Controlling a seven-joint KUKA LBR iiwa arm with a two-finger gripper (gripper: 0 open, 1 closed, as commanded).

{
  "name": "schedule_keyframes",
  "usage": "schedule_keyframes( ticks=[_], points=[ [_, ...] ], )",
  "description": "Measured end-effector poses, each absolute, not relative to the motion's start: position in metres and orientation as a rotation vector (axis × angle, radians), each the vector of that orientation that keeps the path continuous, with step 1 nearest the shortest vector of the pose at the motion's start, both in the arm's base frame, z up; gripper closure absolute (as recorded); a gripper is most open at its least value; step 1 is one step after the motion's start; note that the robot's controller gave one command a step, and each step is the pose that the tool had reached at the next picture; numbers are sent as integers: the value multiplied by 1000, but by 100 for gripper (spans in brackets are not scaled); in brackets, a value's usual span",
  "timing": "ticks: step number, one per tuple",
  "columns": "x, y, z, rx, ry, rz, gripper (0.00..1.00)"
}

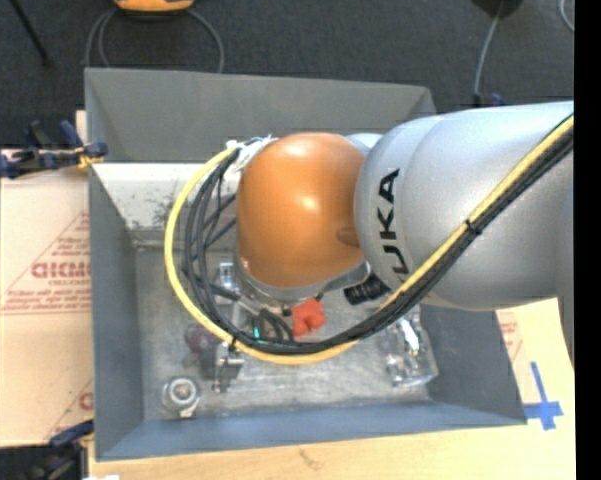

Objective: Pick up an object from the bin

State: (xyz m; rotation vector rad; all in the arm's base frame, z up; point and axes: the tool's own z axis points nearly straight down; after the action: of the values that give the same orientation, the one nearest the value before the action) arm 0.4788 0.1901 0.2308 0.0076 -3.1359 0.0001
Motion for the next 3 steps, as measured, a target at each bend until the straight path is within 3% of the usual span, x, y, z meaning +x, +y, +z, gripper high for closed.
schedule_keyframes(
  ticks=[1, 2, 3],
  points=[
    [526, 165, 70, -118, -3148, -8, 0],
    [499, 170, 74, 683, -3082, -1, 0],
    [553, 165, 73, 71, -3146, -8, 0]
  ],
)
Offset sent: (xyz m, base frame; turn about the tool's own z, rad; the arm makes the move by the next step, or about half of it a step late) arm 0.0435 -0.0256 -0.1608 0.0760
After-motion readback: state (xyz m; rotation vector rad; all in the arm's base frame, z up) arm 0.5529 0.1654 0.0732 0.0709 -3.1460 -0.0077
